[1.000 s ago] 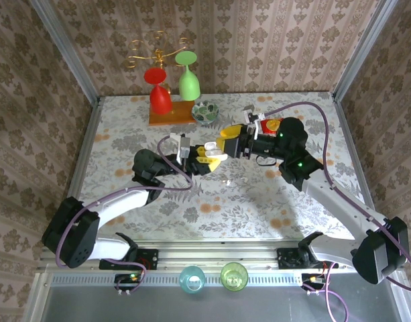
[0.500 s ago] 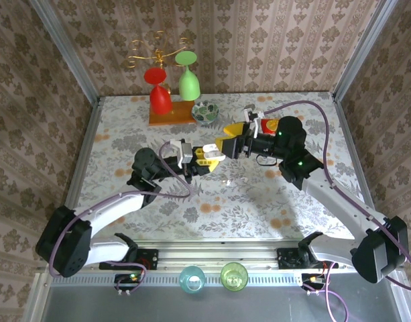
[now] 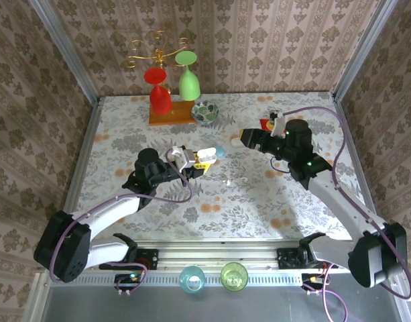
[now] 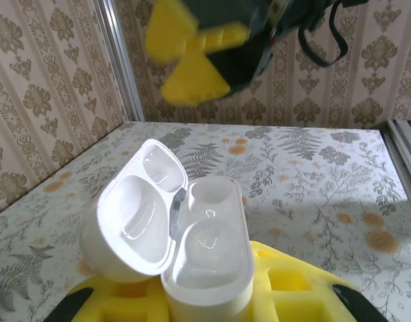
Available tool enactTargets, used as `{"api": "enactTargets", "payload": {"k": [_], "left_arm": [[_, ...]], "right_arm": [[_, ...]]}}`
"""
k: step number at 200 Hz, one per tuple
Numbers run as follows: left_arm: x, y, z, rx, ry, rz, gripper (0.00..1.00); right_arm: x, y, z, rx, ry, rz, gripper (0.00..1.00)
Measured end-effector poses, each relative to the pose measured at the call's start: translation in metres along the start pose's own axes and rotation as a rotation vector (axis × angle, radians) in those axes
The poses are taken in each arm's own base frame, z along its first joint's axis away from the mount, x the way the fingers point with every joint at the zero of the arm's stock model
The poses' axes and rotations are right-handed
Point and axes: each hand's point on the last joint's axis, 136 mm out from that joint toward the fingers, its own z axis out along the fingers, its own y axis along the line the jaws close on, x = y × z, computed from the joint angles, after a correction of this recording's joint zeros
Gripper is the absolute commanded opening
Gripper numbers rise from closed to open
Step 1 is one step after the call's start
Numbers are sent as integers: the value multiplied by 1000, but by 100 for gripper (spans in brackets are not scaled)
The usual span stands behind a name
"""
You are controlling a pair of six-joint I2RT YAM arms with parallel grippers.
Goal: Insert the wireless bluetooth earbuds into the charging case
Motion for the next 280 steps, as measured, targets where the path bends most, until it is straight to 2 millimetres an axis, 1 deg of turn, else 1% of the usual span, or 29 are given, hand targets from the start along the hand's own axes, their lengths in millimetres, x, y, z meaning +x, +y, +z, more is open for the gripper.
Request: {"api": "enactTargets", "payload": {"k": [21, 33, 45, 62, 77, 108, 124, 144, 176, 212, 245, 280], "left_arm": [[6, -1, -3, -11, 16, 1, 5], [7, -1, -4, -20, 20, 5, 5], [9, -1, -5, -25, 25, 8, 5], [11, 0, -5, -30, 29, 10, 5], [13, 0, -5, -32, 33, 9, 5], [18, -1, -6, -34, 45, 7, 5], [19, -2, -6, -33, 49, 4, 5], [18, -2, -7, -34, 47, 7, 5], [16, -1, -7, -38, 41, 18, 5], [15, -2, -8, -38, 40, 19, 6], [15, -2, -8, -38, 40, 23, 6], [15, -2, -8, -38, 40, 26, 6]], "right_arm": [[39, -38, 21, 130, 149, 97, 60], [61, -53, 29, 189, 221, 138, 55], [83, -63, 37, 245, 293, 159, 51], [113, -66, 48, 300, 384, 150, 48], [133, -65, 57, 334, 443, 128, 45], [164, -64, 73, 385, 532, 92, 40], [173, -67, 79, 405, 557, 91, 36], [179, -72, 84, 428, 575, 93, 32], [184, -78, 89, 451, 591, 95, 31], [185, -80, 95, 455, 596, 96, 31], [190, -84, 97, 467, 609, 103, 31], [191, -83, 97, 465, 610, 116, 28]]}}
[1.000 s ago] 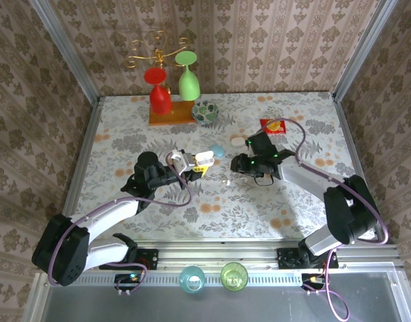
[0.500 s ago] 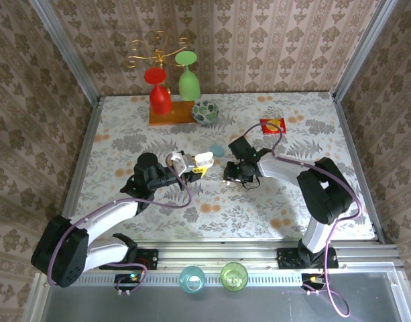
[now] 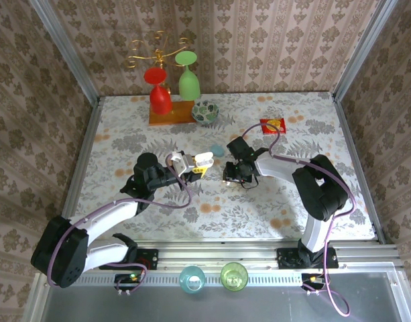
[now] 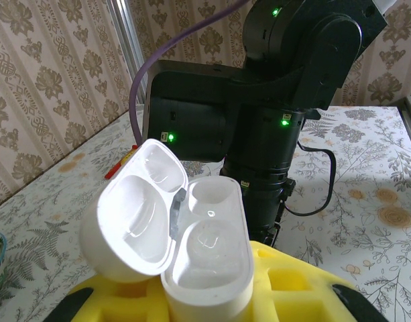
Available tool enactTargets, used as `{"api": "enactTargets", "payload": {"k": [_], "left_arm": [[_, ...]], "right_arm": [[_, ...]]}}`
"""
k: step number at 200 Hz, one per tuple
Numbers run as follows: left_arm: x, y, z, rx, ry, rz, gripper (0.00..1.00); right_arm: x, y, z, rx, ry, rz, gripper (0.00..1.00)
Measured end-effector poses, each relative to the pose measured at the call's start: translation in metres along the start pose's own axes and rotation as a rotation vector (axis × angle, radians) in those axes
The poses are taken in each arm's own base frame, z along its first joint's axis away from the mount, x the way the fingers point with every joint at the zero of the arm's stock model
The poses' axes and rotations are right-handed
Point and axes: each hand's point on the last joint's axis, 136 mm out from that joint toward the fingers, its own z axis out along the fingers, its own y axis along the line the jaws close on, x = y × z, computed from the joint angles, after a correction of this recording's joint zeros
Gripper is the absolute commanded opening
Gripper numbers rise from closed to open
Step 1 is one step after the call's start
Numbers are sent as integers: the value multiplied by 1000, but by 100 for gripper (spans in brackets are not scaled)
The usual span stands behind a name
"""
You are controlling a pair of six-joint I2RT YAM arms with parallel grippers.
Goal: Insert the wireless bluetooth earbuds into the charging case
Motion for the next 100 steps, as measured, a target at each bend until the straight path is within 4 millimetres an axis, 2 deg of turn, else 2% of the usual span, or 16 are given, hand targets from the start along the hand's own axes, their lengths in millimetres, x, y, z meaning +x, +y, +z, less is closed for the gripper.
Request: {"api": "enactTargets", "payload": {"k": [100], "left_arm": [[0, 0, 0, 0, 1, 0, 6]], "right_arm": [[5, 0, 3, -9, 21, 12, 26]]}}
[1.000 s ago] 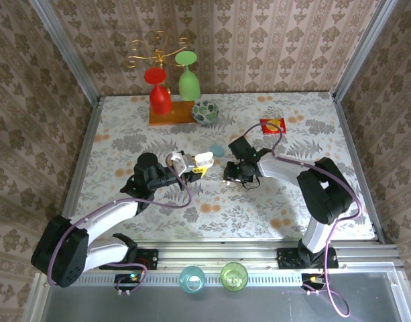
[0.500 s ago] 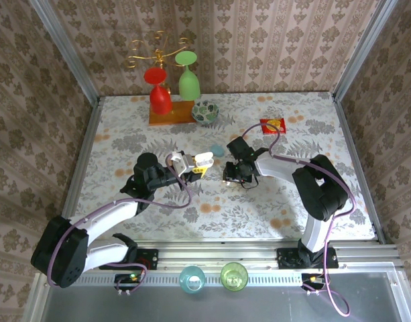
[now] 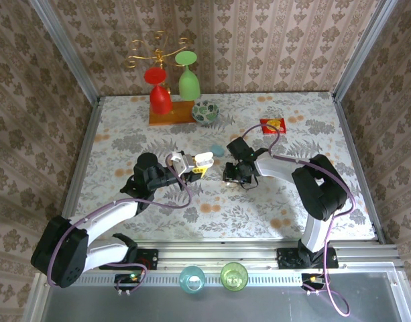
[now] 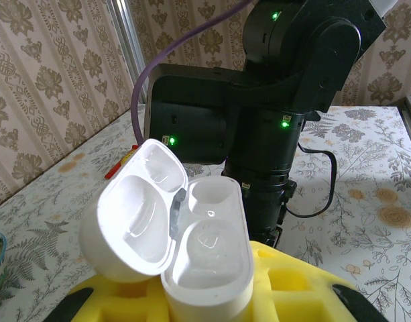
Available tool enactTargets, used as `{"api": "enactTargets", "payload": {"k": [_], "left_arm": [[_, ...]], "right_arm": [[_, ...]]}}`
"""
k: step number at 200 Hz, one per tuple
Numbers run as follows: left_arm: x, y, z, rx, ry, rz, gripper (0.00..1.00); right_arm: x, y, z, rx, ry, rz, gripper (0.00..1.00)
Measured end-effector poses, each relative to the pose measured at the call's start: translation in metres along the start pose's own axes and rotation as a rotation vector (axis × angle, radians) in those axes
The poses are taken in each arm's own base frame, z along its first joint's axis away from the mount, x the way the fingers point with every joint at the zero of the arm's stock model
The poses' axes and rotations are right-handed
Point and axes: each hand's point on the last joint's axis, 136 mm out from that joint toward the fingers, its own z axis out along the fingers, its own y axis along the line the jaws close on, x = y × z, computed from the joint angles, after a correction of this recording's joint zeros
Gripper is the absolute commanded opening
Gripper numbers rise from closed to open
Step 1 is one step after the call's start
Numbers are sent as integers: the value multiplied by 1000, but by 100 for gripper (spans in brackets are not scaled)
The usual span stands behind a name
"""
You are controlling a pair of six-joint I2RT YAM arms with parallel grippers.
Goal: Insert the wireless bluetooth earbuds into the charging case
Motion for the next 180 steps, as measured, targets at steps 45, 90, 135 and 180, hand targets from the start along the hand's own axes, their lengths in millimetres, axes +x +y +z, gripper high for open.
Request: {"api": "enactTargets", "payload": {"k": [45, 90, 135, 180], "left_arm": [[0, 0, 0, 0, 1, 0, 6], [1, 0, 0, 0, 3, -2, 6], [12, -1, 0, 2, 44, -31, 6], [31, -1, 5, 14, 115, -86, 6]], "right_arm": [[4, -3, 3, 7, 11, 2, 21], [3, -3, 2, 4, 8, -3, 18], [-10, 5, -31, 5, -95, -135, 16], [-22, 46, -112, -15, -351, -469, 15]]}}
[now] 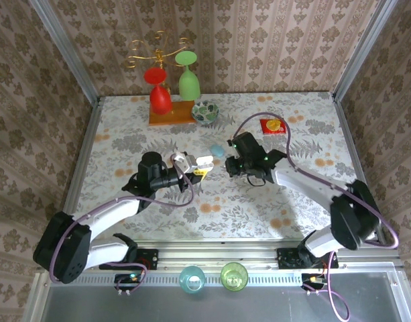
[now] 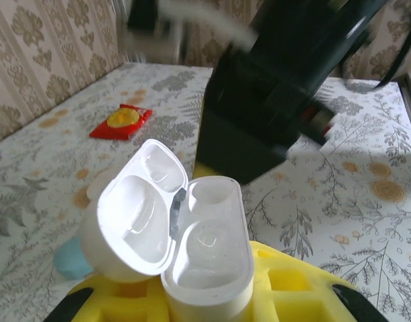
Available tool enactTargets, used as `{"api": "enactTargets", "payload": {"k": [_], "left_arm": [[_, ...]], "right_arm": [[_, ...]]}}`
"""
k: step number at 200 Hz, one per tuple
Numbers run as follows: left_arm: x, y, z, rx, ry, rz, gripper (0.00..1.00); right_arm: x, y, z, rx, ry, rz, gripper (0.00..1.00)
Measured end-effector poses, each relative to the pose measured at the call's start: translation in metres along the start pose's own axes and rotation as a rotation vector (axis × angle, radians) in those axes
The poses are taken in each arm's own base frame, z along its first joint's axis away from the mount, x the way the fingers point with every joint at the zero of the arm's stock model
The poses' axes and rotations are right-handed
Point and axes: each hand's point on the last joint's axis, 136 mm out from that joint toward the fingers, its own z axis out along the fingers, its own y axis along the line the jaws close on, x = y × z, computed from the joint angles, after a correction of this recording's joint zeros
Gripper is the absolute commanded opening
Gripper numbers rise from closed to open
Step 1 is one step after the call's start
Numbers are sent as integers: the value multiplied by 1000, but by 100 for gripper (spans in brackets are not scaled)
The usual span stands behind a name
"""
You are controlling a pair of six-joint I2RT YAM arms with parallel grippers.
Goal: Insert the wireless bluetooth earbuds into the charging case
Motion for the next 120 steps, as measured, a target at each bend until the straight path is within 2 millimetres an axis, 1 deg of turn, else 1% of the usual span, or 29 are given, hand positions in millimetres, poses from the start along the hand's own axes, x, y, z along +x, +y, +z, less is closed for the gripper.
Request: {"api": "enactTargets", "payload": {"k": [32, 58, 93, 120], "left_arm": [[8, 2, 5, 11, 43, -34, 6], [7, 4, 7, 14, 53, -42, 7], [8, 4, 8, 23, 71, -60, 7], [5, 3, 8, 31, 73, -76, 7]], "right_arm": [[-19, 26, -42, -9, -137, -256, 15], [-31, 50, -65, -17, -220, -453, 14], [-32, 84, -76, -42, -292, -699, 13], [-35, 100, -79, -53, -337, -802, 12]]}}
